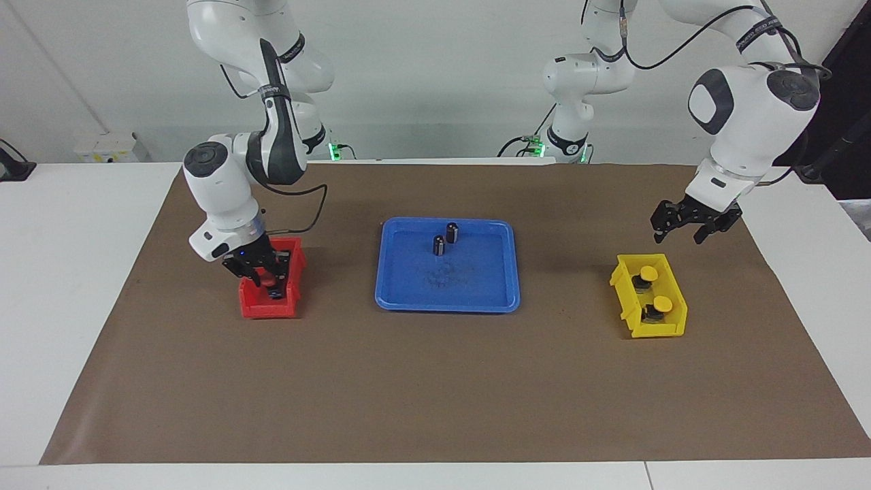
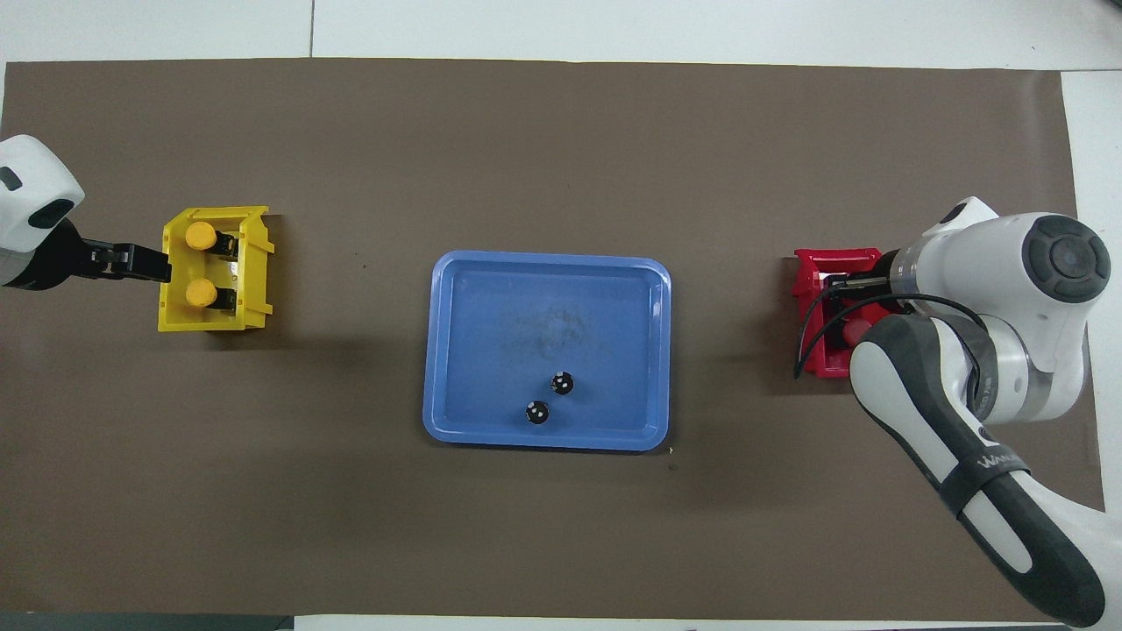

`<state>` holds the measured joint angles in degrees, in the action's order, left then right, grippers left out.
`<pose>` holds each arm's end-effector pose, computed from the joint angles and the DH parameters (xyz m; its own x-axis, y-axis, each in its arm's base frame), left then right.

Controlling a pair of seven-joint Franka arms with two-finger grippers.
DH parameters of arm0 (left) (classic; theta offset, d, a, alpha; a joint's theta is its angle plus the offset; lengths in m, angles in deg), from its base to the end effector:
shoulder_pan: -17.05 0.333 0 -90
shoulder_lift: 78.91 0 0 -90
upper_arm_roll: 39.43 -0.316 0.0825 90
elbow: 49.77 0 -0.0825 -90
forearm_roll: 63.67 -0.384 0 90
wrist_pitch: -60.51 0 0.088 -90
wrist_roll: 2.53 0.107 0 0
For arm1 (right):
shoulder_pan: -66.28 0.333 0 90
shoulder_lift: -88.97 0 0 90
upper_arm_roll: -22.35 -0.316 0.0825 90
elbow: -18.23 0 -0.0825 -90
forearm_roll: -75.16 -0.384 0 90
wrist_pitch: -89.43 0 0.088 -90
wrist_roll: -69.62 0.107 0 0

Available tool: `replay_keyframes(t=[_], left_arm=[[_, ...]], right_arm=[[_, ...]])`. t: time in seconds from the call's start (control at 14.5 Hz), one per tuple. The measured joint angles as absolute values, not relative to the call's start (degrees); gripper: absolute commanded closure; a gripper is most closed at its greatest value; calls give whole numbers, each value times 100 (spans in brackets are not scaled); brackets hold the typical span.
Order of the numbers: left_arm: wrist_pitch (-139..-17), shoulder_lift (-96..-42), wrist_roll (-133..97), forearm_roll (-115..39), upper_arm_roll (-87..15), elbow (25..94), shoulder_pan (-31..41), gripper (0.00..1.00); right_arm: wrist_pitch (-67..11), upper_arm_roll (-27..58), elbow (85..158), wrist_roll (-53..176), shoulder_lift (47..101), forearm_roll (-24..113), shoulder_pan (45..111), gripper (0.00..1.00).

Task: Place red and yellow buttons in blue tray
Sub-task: 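Grasp a red button with the right gripper while the left gripper reaches yellow buttons, then place the red button in the blue tray while the left gripper grasps a yellow button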

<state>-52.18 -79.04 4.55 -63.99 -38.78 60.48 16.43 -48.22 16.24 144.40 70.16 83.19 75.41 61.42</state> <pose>0.5633 -0.0121 0.4916 0.9881 -0.1473 0.0438 -0.1470 -0.9891 -0.0108 0.5527 0.0116 0.3463 0.9949 0.0139 0.0998 0.0148 -0.9999 -0.0084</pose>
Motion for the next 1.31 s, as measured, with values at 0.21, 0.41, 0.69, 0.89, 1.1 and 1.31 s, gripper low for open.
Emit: replay_keyframes(t=[0.21, 0.41, 0.69, 0.89, 1.1, 1.31], left_arm=[[-5381, -7756, 455, -6399, -3876, 6064, 1607, 14], [-5602, -7617, 453, -6399, -3867, 6206, 1568, 16], [-6265, -7546, 453, -6399, -3869, 6760, 1568, 18], [-6485, -7458, 453, -6399, -3870, 6899, 1568, 20], [-6670, -7329, 453, -6399, -3879, 6913, 1581, 20], [-6772, -7247, 453, -6399, -3895, 6925, 1590, 20]], right_arm=[[-4262, 1623, 14080, 7016, 8323, 7541, 6144, 71], [-2959, 1614, 12967, 7016, 8248, 7539, 6170, 71], [-2053, 1603, 11602, 8017, 7903, 7481, 6895, 71], [-2432, 1583, 11333, 9440, 7585, 7480, 7773, 71], [-2928, 1578, 11337, 10563, 7219, 7507, 8548, 71], [-3337, 1584, 11343, 11210, 6703, 7821, 9066, 70]])
